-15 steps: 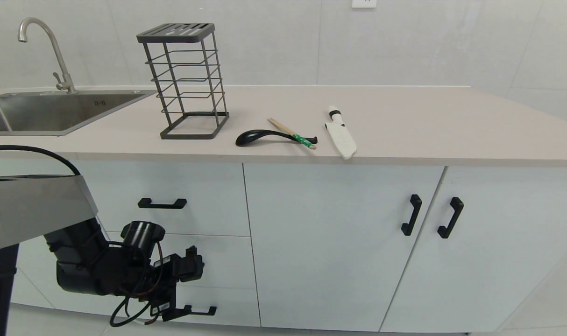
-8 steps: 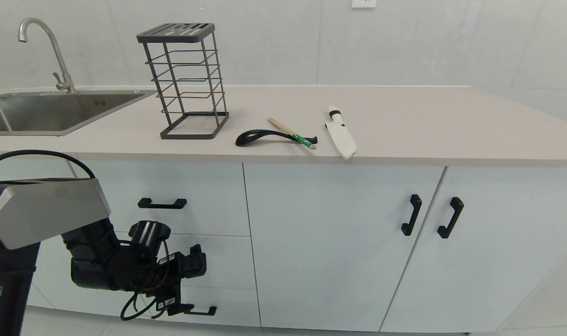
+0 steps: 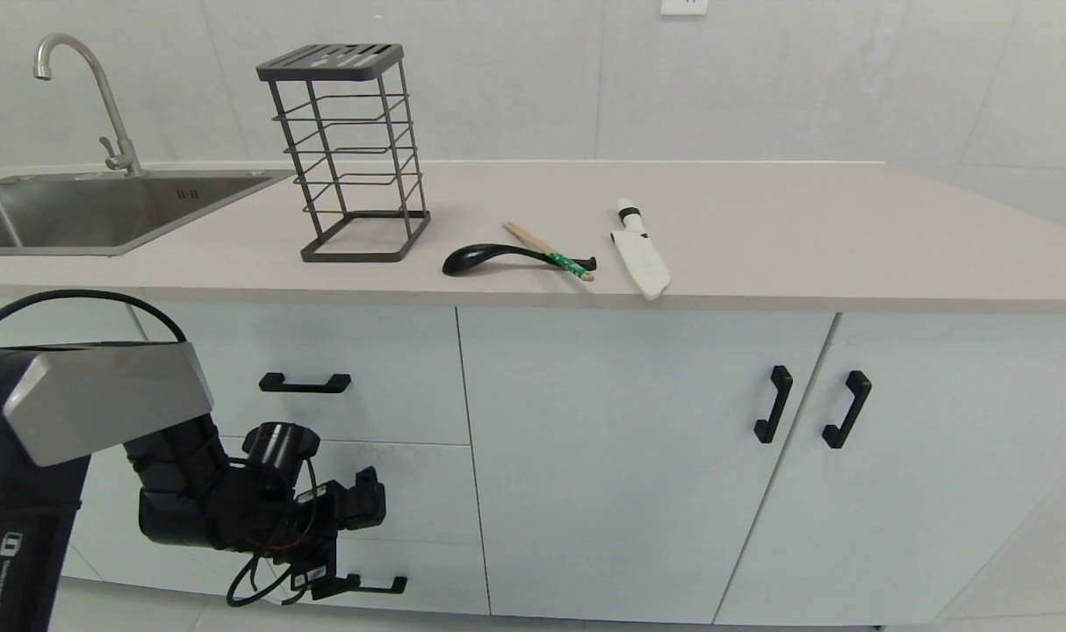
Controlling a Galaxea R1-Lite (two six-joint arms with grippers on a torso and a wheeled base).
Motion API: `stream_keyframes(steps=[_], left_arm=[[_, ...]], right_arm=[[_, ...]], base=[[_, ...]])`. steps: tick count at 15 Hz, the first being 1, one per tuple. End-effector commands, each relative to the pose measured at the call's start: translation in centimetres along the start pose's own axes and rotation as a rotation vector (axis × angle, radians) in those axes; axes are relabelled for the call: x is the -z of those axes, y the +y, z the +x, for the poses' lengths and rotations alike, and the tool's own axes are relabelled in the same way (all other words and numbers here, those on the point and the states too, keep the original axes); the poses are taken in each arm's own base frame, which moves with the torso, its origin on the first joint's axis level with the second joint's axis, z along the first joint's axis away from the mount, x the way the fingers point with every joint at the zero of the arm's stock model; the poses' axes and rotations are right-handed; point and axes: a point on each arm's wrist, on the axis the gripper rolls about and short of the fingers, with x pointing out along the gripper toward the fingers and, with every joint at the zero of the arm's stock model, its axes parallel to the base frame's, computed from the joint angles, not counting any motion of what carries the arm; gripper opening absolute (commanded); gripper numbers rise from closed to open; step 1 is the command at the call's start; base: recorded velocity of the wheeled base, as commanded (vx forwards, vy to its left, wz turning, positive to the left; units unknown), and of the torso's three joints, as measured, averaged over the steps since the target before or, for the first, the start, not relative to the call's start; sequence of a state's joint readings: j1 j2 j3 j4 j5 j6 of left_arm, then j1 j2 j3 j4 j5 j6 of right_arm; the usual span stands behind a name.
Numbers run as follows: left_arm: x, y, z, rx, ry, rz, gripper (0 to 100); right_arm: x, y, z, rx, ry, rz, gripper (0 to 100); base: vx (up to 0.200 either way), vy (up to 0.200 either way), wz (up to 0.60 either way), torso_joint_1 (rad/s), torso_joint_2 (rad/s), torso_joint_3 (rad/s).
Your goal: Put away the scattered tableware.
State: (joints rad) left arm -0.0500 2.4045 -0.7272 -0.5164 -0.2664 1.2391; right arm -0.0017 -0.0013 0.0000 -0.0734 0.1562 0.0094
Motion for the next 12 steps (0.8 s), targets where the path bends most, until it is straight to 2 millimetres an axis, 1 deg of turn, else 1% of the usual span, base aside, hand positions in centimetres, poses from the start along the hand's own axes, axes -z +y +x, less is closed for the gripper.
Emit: stream_keyframes(steps=[1,3,4,5,6,8,9,12], left_arm=[[-0.1,-0.4,-0.2,0.019,0.004,0.008,100],[0.4,-2.3,-1.3,0.066,0.036,0.032,100],[0.5,-2.7,-1.5,0.072,0.046,0.03,100],[0.5,-2.7,-1.5,0.072,0.046,0.03,100],[0.2,-2.4,-2.2,0.049,0.038,0.036,100],[0.0,-2.4,-2.4,0.043,0.037,0.042,100],[-0.1,-2.6,-2.7,0.045,0.035,0.048,100],[0.1,-4.2,-4.1,0.077,0.045,0.043,100]], right_arm=[[0.0,0.0,0.0,0.0,0.001,0.0,0],[0.0,0.0,0.0,0.0,0.001,0.0,0],[0.0,0.0,0.0,0.0,0.001,0.0,0],[0.0,0.0,0.0,0.0,0.001,0.0,0],[0.0,0.0,0.0,0.0,0.001,0.002,0],[0.0,0.0,0.0,0.0,0.001,0.0,0],[0.0,0.0,0.0,0.0,0.001,0.002,0],[0.0,0.0,0.0,0.0,0.001,0.002,0]], base=[[0.0,0.0,0.0,0.0,0.0,0.0],[0.0,0.0,0.0,0.0,0.0,0.0],[0.0,0.0,0.0,0.0,0.0,0.0],[0.0,0.0,0.0,0.0,0.0,0.0],[0.0,0.0,0.0,0.0,0.0,0.0],[0.0,0.0,0.0,0.0,0.0,0.0],[0.0,0.0,0.0,0.0,0.0,0.0],[0.0,0.0,0.0,0.0,0.0,0.0]])
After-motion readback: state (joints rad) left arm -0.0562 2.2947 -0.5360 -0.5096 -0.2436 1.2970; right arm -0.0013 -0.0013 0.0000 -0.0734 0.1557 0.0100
